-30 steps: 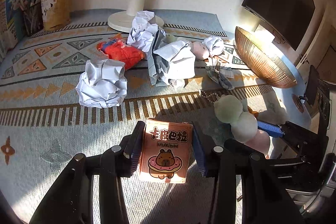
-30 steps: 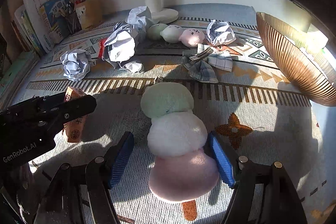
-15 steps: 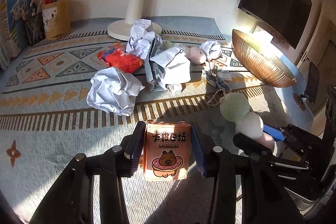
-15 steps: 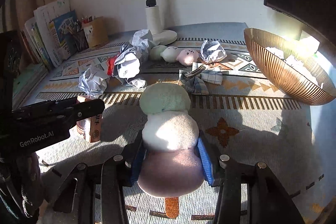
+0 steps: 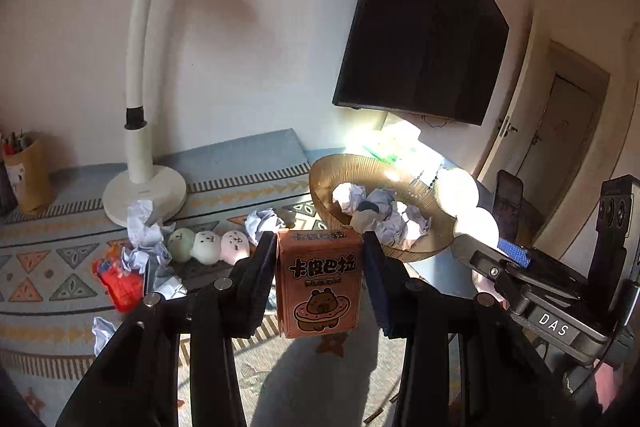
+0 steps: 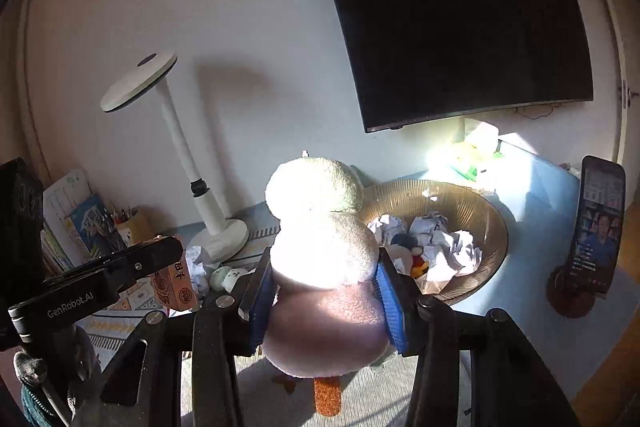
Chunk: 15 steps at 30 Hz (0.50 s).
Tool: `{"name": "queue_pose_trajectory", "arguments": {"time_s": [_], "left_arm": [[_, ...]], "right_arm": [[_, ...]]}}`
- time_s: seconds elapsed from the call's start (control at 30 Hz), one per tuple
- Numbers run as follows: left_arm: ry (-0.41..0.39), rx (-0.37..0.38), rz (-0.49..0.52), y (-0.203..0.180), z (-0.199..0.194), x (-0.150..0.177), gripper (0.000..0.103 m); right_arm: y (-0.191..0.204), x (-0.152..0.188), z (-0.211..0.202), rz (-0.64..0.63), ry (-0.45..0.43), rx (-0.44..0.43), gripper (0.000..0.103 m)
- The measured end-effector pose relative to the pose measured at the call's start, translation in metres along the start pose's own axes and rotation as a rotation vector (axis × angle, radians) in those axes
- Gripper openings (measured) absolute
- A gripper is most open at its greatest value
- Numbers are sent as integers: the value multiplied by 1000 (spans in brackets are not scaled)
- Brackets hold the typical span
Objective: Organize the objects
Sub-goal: 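Carry the box and egg plushes over the amber bowl and open both tools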
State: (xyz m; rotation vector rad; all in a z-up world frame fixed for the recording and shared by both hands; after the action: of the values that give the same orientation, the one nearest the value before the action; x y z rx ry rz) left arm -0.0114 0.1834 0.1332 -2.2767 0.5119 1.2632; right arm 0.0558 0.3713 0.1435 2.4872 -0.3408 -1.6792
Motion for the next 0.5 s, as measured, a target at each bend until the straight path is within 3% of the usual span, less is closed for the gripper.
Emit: {"name": "queue_pose_trajectory", "arguments": {"time_s": [0.13, 0.27, 0.3, 0.33, 0.37, 0.4, 0.5], "left_arm": [[2, 62, -14, -23, 42, -38, 39], [9, 72, 1, -43, 92, -59, 39], [19, 86, 4, -48, 105, -61, 40], [26, 85, 0, -51, 119, -61, 46], [37, 75, -4, -51, 133, -61, 56], [58, 63, -12, -50, 145, -60, 80], [92, 76, -69, -44, 159, -52, 83]], "right_arm": [[-47, -36, 19, 98, -32, 85, 46], [-79, -44, 55, 180, 9, 107, 50], [-86, -42, 68, 187, 44, 112, 62], [-92, -38, 80, 198, 85, 129, 72], [-100, -34, 88, 212, 108, 147, 72], [-105, -30, 93, 223, 121, 156, 72], [-114, -17, 90, 252, 155, 133, 72]]}}
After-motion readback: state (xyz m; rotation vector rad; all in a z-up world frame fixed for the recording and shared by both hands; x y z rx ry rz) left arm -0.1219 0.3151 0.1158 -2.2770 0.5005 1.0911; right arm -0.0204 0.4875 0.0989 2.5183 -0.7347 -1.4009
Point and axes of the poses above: each gripper's, at about its wrist camera, not at the fingertips, and z roughly the way its jaws point, y to its left, x to its underside, the point moved 7 cm from there along z, roughly the way its jaws point, and after that the axes turned 2 degrees about -y, right-handed, at the moved point
